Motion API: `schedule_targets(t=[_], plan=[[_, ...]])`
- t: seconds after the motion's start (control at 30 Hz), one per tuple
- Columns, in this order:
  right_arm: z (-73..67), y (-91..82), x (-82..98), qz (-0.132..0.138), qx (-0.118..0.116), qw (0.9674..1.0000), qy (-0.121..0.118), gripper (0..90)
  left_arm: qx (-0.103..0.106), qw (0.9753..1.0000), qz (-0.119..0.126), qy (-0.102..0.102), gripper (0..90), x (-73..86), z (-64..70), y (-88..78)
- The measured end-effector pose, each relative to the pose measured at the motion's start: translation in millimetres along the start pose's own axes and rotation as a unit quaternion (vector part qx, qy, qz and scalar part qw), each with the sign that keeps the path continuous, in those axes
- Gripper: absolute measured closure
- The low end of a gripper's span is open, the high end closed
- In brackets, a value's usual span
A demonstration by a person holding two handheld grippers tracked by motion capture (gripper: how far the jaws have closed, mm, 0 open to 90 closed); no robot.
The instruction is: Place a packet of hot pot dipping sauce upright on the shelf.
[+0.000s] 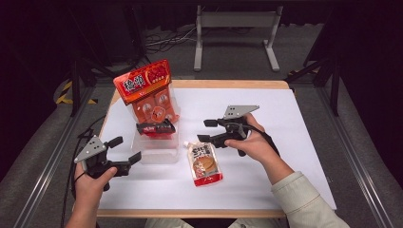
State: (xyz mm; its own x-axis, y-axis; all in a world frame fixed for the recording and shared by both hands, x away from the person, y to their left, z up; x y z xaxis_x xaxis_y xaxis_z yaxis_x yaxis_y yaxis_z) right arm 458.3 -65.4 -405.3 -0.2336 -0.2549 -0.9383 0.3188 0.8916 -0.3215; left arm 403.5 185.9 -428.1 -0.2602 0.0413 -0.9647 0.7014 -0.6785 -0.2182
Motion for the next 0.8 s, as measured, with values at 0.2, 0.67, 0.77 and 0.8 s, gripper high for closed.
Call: schedule_targets(t=[0.2,0.67,0.77,0.8], plan=[[4.4,5.0,24.3,-0.056,0.025,0.9981,-0.003,25.4,0.000,1.0000,0.001,-0.001,5.6,-0.3,-0.2,-0.1],[19.8,19.0,55.4,-0.113,0.062,0.9915,0.016,21.5,0.000,1.0000,-0.007,-0.001,5.6,2.7,0.5,1.3],[28.1,21.8,61.6,-0.123,0.073,0.9895,0.021,22.1,0.000,1.0000,-0.007,0.000,5.6,2.6,0.8,1.5],[29.6,22.5,63.8,-0.127,0.073,0.9889,0.024,22.1,0.000,1.0000,-0.007,0.000,5.6,2.8,0.7,1.5]])
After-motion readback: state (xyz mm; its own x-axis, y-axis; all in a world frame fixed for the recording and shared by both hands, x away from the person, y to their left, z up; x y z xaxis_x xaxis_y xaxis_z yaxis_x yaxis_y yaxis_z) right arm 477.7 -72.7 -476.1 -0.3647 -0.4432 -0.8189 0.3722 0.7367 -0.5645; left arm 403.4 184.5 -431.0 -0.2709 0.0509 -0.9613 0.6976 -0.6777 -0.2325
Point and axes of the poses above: each handheld gripper's, and its own axes: y roughly forward along the jaws, x roughly out of its underside, z roughly to its right, the point moved 10 cm from there along y, roughly forward along the jaws, and after that the axes turned 6 degrees about z, right-handed, at the moved point
